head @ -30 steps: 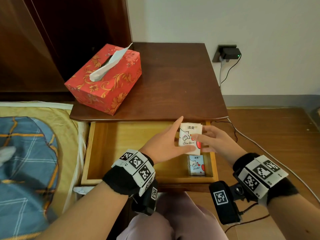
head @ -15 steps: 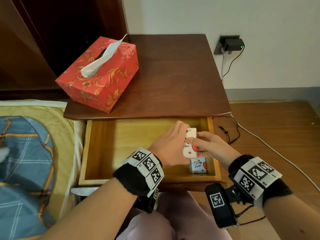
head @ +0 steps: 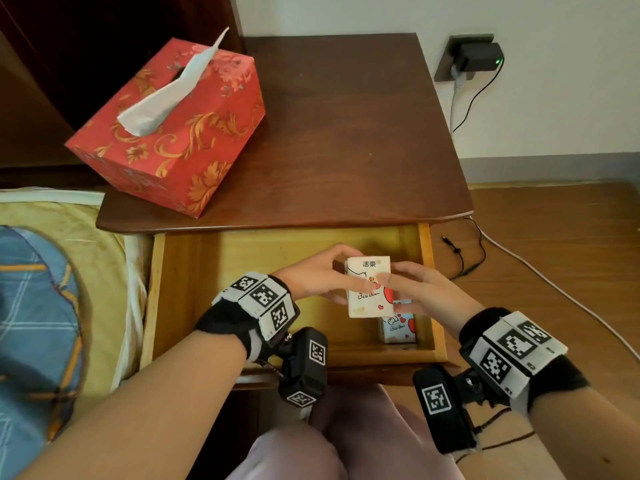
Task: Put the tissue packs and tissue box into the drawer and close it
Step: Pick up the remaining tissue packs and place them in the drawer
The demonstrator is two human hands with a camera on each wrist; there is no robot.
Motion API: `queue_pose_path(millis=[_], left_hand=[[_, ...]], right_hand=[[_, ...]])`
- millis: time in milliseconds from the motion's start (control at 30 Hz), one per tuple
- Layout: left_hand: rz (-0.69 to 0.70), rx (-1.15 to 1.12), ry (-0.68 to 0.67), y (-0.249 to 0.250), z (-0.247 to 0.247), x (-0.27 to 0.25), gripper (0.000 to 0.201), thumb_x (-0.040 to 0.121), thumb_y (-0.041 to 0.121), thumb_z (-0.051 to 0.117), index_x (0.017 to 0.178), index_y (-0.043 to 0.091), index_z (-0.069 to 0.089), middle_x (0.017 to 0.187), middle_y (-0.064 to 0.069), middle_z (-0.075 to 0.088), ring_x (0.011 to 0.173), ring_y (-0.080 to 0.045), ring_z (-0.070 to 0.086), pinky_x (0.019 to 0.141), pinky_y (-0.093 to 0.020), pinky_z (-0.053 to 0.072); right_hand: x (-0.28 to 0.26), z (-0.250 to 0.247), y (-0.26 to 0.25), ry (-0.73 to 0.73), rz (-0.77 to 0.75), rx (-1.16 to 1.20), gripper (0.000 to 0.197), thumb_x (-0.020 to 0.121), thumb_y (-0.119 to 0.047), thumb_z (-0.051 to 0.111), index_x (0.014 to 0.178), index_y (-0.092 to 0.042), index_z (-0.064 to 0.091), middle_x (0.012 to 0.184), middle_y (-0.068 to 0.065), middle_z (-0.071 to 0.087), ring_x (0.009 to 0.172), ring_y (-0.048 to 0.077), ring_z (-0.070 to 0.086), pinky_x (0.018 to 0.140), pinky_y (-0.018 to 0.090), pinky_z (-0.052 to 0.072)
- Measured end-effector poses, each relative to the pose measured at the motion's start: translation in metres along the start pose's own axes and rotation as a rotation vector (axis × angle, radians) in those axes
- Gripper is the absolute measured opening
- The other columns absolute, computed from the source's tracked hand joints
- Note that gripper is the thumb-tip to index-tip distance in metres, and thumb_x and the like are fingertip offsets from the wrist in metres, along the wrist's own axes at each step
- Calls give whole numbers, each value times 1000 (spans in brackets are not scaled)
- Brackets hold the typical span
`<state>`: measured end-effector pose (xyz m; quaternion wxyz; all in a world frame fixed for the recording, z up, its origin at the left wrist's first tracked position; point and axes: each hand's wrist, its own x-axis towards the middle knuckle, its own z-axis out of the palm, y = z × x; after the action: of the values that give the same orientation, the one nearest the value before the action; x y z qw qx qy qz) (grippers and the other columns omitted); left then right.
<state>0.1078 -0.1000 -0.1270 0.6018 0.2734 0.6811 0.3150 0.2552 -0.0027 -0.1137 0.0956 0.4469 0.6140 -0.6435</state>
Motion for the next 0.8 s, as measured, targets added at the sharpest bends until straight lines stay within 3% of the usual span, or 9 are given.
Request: queue_pose_path(millis=[67, 167, 267, 367, 433, 533, 600, 667, 800], left_hand=[[-62, 38, 8, -5, 1, 11, 51, 82, 16, 70, 124, 19, 41, 100, 0, 57, 89, -14, 61, 86, -31, 54], [-173, 201, -30, -16, 1, 31, 69, 81, 18, 71, 137, 14, 30, 113, -7, 54, 101, -20, 57, 86, -35, 54], [-254, 362, -34, -29, 4, 50, 72, 81, 19, 71, 138, 13, 28, 130, -9, 52, 103, -22, 58, 86, -36, 54], [-297, 406, 2, -40, 11, 66, 72, 79, 18, 72, 137, 12, 30, 124, -8, 54, 105, -24, 59, 94, -40, 52], [-318, 367, 7, -44, 16, 75, 70, 80, 15, 71, 137, 11, 30, 115, -8, 53, 97, -23, 56, 92, -40, 52], [-337, 363, 3, -44, 19, 83, 70, 82, 13, 70, 139, 9, 29, 130, -13, 53, 99, -22, 55, 92, -40, 52], [-337, 434, -23, -41, 18, 85, 70, 84, 17, 68, 141, 10, 29, 135, -11, 52, 106, -24, 58, 79, -36, 55], [-318, 542, -47, -38, 15, 84, 66, 87, 22, 64, 142, 12, 30, 136, -9, 53, 113, -25, 58, 59, -23, 45], [-333, 604, -87, -38, 16, 81, 65, 89, 26, 61, 144, 10, 31, 136, -11, 55, 117, -26, 58, 61, -21, 44]], right_hand=[[4, -8, 3, 66, 9, -32, 38, 91, -28, 52, 125, -10, 52, 116, 8, 65, 98, 20, 65, 83, 29, 54], [10, -28, 8, 242, 41, -148, 28, 93, -20, 49, 118, -8, 54, 110, 9, 60, 90, 21, 59, 79, 32, 52], [16, -42, 17, 369, 102, -297, 28, 89, -16, 52, 114, -5, 50, 103, 9, 55, 91, 23, 54, 89, 41, 49], [20, -43, 23, 352, 145, -345, 40, 89, -18, 53, 126, -6, 44, 113, 11, 56, 92, 21, 52, 77, 33, 41], [22, -40, 25, 296, 153, -389, 43, 90, -19, 51, 132, -10, 43, 121, 12, 58, 97, 24, 54, 80, 32, 42], [26, -39, 26, 237, 128, -400, 37, 91, -18, 50, 128, -13, 50, 110, 9, 62, 101, 27, 58, 85, 35, 47], [28, -40, 26, 222, 124, -391, 35, 92, -17, 49, 127, -15, 52, 101, 3, 59, 97, 23, 57, 81, 33, 46], [29, -42, 26, 214, 133, -386, 36, 92, -18, 50, 128, -16, 52, 106, 4, 61, 105, 26, 58, 86, 36, 49], [28, -43, 27, 207, 156, -371, 39, 92, -22, 51, 131, -19, 49, 116, 13, 64, 106, 33, 61, 89, 43, 53]])
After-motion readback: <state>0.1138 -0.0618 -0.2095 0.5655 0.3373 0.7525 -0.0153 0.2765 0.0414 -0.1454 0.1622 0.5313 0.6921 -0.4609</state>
